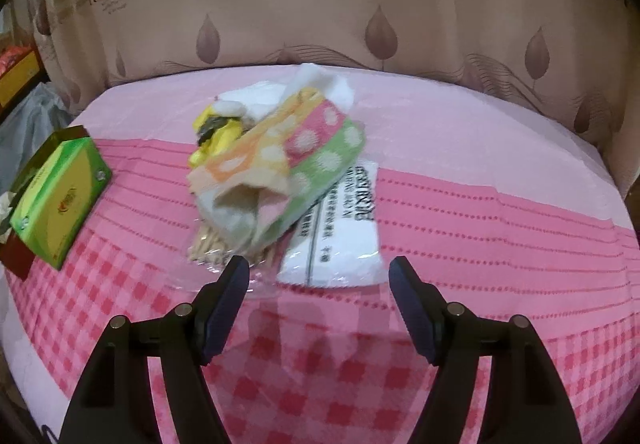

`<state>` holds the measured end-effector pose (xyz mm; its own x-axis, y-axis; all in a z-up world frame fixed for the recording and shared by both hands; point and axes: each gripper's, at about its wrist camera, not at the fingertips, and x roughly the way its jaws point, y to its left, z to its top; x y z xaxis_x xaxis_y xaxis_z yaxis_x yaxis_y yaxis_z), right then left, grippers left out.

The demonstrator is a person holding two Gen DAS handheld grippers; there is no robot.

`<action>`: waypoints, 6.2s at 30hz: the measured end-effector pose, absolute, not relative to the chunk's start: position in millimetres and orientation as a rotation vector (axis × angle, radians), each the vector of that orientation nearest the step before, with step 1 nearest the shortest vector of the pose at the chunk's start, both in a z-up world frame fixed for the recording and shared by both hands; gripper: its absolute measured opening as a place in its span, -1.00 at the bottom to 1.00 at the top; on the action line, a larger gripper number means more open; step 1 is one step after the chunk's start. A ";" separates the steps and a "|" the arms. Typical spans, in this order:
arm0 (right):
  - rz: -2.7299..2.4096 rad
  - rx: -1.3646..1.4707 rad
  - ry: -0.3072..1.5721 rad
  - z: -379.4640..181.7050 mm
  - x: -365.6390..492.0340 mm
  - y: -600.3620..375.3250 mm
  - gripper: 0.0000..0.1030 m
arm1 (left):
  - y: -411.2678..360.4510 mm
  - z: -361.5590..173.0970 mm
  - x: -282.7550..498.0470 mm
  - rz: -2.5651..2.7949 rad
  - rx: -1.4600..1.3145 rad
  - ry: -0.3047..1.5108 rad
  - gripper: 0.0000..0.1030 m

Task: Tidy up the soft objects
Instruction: 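Move the right gripper to the white packet and grasp it, then grasp the striped towel with the left gripper while the right gripper holds the white packet, then carry the striped towel with the left gripper into the gold tray, then open the left gripper to release the towel in the tray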

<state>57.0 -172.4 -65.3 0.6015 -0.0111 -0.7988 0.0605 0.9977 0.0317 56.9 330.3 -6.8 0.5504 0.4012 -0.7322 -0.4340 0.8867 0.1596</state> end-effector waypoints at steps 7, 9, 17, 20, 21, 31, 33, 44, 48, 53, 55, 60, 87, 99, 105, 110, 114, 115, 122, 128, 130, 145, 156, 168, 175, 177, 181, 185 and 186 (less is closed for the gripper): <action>-0.074 0.026 0.962 -77.3 75.4 -183.3 0.35 | 329.7 -6.6 57.1 0.495 -0.041 0.856 -0.37; -0.079 0.025 0.968 -79.8 82.7 -186.3 0.35 | 329.6 -6.8 57.1 0.493 -0.033 0.858 -0.37; -0.093 0.048 0.983 -90.9 113.7 -199.7 0.33 | 321.9 -9.6 58.6 0.467 0.014 0.860 -0.37; -0.087 0.043 0.977 -91.8 117.4 -202.4 0.09 | 316.4 -10.4 59.5 0.453 0.037 0.858 -0.37; -0.087 0.038 0.970 -92.1 115.9 -203.0 0.08 | 315.3 -10.5 59.6 0.448 0.041 0.856 -0.37; -0.096 0.045 0.940 -88.4 83.2 -211.9 0.00 | 295.2 -4.0 56.4 0.359 0.061 0.815 -0.37; -0.108 0.054 0.940 -87.0 75.3 -217.0 -0.01 | 281.5 -1.4 53.5 0.318 0.089 0.800 -0.37; -0.184 0.043 0.950 -83.9 29.4 -254.8 -0.01 | 159.9 10.9 59.1 -0.030 0.144 0.788 -0.37; -0.232 0.072 0.957 -83.8 18.5 -279.8 -0.01 | 106.1 12.6 63.7 -0.170 0.185 0.791 -0.37; -0.288 0.100 0.945 -84.6 4.5 -308.6 -0.01 | 38.9 13.6 74.0 -0.370 0.195 0.816 0.03; -0.298 0.138 0.936 -85.3 2.3 -316.9 -0.01 | 16.3 13.3 76.1 -0.425 0.194 0.816 0.15; -0.304 0.127 0.938 -85.2 6.6 -315.3 0.01 | -33.5 8.0 83.0 -0.530 0.215 0.818 0.15; -0.264 0.170 0.932 -86.7 5.9 -323.8 0.18 | -105.0 -65.6 146.9 -0.499 0.195 0.982 -0.69; -0.264 0.164 0.935 -86.4 6.3 -323.3 0.18 | -88.0 -31.1 123.2 -0.526 0.170 0.925 -0.73; -0.265 0.161 0.937 -86.2 6.4 -323.5 0.18 | -71.8 -14.4 111.9 -0.526 0.151 0.912 -0.74; -0.265 0.160 0.937 -86.0 6.4 -324.1 0.18 | -58.8 1.2 101.5 -0.507 0.148 0.887 -0.74; -0.265 0.159 0.937 -86.0 6.6 -324.0 0.18 | -41.5 14.4 100.7 -0.476 0.132 0.882 -0.74; -0.265 0.160 0.937 -86.0 6.4 -324.2 0.18 | -36.2 17.8 100.5 -0.465 0.131 0.876 -0.74; -0.265 0.160 0.937 -85.9 6.3 -324.5 0.18 | 19.3 41.9 105.1 -0.340 0.111 0.840 -0.74; -0.266 0.158 0.938 -85.9 6.2 -324.5 0.18 | 79.5 57.0 113.6 -0.208 0.090 0.814 -0.74; -0.267 0.157 0.938 -86.0 6.2 -324.4 0.18 | 98.6 61.5 115.2 -0.167 0.090 0.806 -0.74; -0.269 0.151 0.940 -86.9 6.9 -324.6 0.17 | 230.8 45.5 146.0 0.121 0.030 0.838 -0.74; -0.270 0.148 0.940 -87.0 6.8 -322.5 0.17 | 264.0 5.9 177.1 0.197 -0.003 0.917 -0.73; -0.270 0.145 0.941 -86.7 6.6 -323.2 0.17 | 271.8 -27.4 207.9 0.227 -0.005 1.002 -0.73; -0.271 0.144 0.942 -86.6 6.8 -323.0 0.17 | 272.0 -32.3 210.2 0.242 0.011 1.008 -0.63; -0.271 0.144 0.942 -86.5 6.5 -323.7 0.17 | 272.7 -32.7 209.6 0.245 0.013 1.011 -0.57; -0.271 0.143 0.942 -86.4 6.8 -322.7 0.17 | 272.8 -31.0 206.4 0.252 0.020 1.015 -0.44; -0.272 0.143 0.942 -86.4 6.7 -322.8 0.17 | 276.3 -24.0 196.7 0.246 0.002 1.014 -0.38; -0.272 0.143 0.943 -86.3 6.4 -323.6 0.17 | 277.1 -22.0 193.6 0.244 -0.002 1.012 -0.38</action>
